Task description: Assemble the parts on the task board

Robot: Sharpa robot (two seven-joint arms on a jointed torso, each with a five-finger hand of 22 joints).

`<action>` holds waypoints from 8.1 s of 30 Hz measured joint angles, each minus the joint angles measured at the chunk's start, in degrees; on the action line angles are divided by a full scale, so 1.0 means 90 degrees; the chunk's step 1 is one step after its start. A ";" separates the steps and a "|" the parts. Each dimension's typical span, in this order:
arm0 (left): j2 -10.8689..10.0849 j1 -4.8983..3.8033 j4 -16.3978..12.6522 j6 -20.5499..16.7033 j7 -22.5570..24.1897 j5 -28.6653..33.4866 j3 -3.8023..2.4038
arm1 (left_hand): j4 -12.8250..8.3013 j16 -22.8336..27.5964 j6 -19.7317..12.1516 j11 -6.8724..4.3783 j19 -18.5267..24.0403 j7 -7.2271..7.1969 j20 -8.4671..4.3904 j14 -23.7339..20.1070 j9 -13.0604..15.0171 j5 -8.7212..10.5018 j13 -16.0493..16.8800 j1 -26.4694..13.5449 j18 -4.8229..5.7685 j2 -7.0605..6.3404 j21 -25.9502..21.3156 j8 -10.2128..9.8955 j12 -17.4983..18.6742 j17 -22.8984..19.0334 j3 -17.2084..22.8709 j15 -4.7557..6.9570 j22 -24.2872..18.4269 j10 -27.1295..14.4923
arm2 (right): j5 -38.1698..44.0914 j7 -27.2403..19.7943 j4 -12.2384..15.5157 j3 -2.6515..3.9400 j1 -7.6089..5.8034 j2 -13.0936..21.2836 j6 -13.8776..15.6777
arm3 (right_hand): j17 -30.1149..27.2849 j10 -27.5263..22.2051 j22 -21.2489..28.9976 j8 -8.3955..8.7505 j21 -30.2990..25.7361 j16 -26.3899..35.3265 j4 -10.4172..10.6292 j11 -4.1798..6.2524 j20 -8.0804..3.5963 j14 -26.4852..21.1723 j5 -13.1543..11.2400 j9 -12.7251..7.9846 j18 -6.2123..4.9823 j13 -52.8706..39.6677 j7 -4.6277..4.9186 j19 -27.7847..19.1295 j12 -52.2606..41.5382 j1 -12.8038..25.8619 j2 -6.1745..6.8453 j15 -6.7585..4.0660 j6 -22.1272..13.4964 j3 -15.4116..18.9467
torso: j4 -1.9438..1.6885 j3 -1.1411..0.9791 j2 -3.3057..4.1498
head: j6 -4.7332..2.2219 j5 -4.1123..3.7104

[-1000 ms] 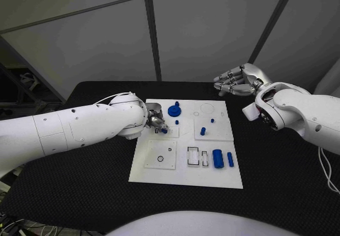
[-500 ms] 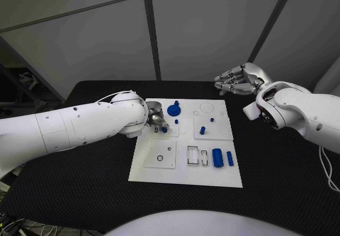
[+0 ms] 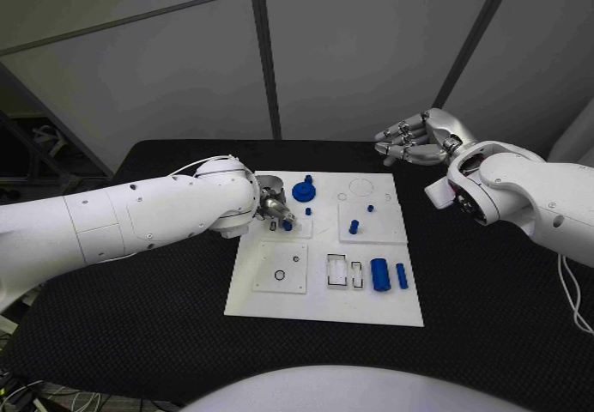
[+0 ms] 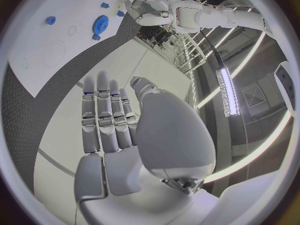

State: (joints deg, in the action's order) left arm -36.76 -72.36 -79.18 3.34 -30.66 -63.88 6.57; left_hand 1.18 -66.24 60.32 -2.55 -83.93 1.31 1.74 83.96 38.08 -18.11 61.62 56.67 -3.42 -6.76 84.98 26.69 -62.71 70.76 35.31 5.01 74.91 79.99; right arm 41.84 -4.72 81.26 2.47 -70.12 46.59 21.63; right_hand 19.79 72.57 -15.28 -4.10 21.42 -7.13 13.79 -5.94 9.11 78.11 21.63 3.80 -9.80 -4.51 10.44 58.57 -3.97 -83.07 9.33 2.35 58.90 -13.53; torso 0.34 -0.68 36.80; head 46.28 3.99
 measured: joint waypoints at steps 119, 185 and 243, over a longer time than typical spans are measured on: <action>0.0051 0.0003 0.0107 0.0226 -0.0019 0.0188 0.0018 | 0.0177 0.0023 0.0109 0.0005 0.0001 -0.0018 -0.0045 0.0005 -0.0113 -0.0075 0.0066 0.0621 -0.0005 0.0343 0.0074 -0.0161 -0.0052 0.0023 -0.1032 0.0021 0.0000 -0.0025 | -0.0003 0.0051 -0.0057 0.0000 0.0000 -0.0036 -0.0062 | -0.0009 -0.0046 0.0069 -0.0004 -0.0090 0.0076 0.0034 -0.0046 0.0022 -0.0023 0.0020 0.0000 0.0000 0.0020 0.0022 0.0022 0.0000 0.0075 0.0026 0.0023 -0.0022 0.0034 | -0.0005 -0.0004 -0.0010 | 0.0094 -0.0011; 0.0299 -0.0072 0.0472 0.0889 -0.0025 0.0126 -0.0012 | 0.0241 0.0020 0.0067 0.0028 0.0001 0.0024 -0.0045 -0.0012 -0.0228 0.0865 -0.0302 -0.0018 -0.0005 0.0611 -0.0035 -0.0178 0.0300 0.0020 -0.0638 -0.0012 0.0000 -0.0092 | -0.0003 0.0071 -0.0067 0.0000 0.0000 -0.0043 -0.0112 | -0.0008 -0.0046 0.0092 -0.0004 -0.0125 0.0115 0.0050 -0.0046 0.0022 -0.0023 0.0020 0.0000 0.0000 0.0018 0.0022 0.0022 0.0000 0.0107 -0.0008 0.0023 -0.0022 0.0050 | -0.0002 -0.0001 -0.0006 | 0.0162 -0.0021; 0.0323 -0.0091 0.0515 0.1097 -0.0046 0.0110 0.0010 | 0.0678 0.0019 0.0203 0.0023 0.0001 0.0024 -0.0045 -0.0013 -0.0374 0.0863 -0.0299 -0.0850 -0.0004 0.0586 -0.0060 -0.0229 0.0300 0.0030 -0.0850 -0.0011 0.0000 -0.0094 | -0.0003 0.0079 -0.0132 -0.0001 0.0000 -0.0077 -0.0161 | -0.0012 -0.0069 0.0108 -0.0004 -0.0165 0.0115 0.0067 -0.0069 0.0022 -0.0023 0.0020 0.0000 0.0000 0.0022 0.0045 0.0022 0.0000 0.0158 -0.0009 0.0023 -0.0045 0.0067 | -0.0002 -0.0001 -0.0011 | 0.0159 -0.0027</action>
State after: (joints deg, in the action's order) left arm -33.86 -73.18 -74.54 13.21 -31.07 -62.89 6.66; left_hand 7.28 -66.07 62.15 -2.34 -83.92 1.52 1.34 83.85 34.71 -10.34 58.92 49.01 -3.46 -1.49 84.44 24.63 -60.01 71.03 27.66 4.91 74.91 79.14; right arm 41.82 -4.00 80.08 2.46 -70.12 45.89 20.18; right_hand 19.68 71.95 -14.30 -4.14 19.94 -6.10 14.39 -6.56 9.31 77.90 21.81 3.80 -9.80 -4.32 10.84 58.77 -3.97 -81.64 9.25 2.56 58.50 -12.93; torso 0.32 -0.69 36.70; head 47.71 3.75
